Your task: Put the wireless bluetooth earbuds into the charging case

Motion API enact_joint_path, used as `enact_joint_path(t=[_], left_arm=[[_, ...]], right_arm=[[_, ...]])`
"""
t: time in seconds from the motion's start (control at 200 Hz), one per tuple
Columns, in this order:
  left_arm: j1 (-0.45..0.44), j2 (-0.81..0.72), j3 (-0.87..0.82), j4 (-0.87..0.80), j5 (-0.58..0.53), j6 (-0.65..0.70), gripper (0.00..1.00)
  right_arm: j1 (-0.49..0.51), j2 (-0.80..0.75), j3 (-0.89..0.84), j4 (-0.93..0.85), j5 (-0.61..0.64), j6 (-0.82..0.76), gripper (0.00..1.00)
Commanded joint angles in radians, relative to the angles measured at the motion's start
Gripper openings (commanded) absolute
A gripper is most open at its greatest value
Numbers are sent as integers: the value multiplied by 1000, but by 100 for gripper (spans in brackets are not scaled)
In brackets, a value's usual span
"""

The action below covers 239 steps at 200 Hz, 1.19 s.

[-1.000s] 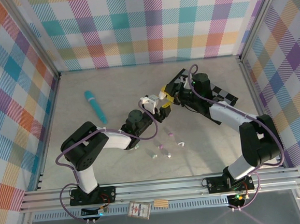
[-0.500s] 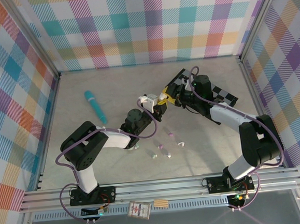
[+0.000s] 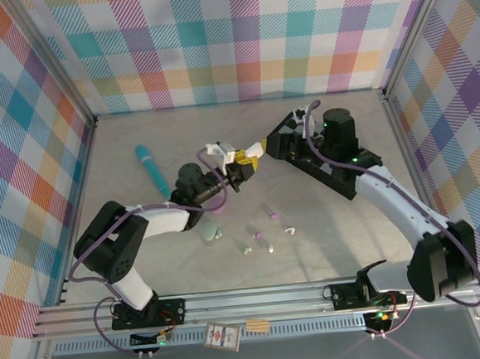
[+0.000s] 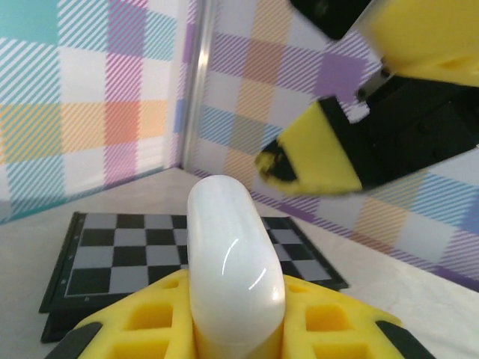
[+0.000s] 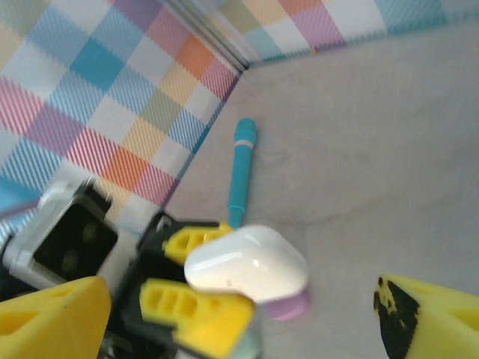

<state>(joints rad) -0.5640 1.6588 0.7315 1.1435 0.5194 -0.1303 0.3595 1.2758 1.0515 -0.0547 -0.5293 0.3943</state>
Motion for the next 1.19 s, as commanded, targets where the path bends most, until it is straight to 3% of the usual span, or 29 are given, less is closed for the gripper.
enact_joint_path(t=[0.0, 0.15, 0.29, 0.41, 0.595, 0.8, 1.08, 1.19], left_arm=[[55, -45, 12, 33, 372, -117, 15], [97, -62, 30, 81, 538, -206, 13], [117, -95, 32, 86, 586, -220, 13], [118, -118, 42, 12, 617, -184, 13], [115, -131, 29, 27, 636, -186, 13], [110, -143, 12, 39, 639, -169, 12], [106, -171, -21, -22, 619, -47, 10], [105, -206, -23, -146, 601, 59, 10]], right_arm=[[11, -72, 29, -202, -59, -527, 96], [64, -113, 49, -309, -112, -825, 97], [116, -73, 112, -375, -120, -920, 98], [130, -15, 158, -360, -128, -905, 97], [136, 62, 225, -345, -88, -854, 94], [137, 80, 246, -302, 19, -781, 88], [126, 80, 262, -244, 77, -630, 85], [120, 81, 266, -242, 67, -607, 84]])
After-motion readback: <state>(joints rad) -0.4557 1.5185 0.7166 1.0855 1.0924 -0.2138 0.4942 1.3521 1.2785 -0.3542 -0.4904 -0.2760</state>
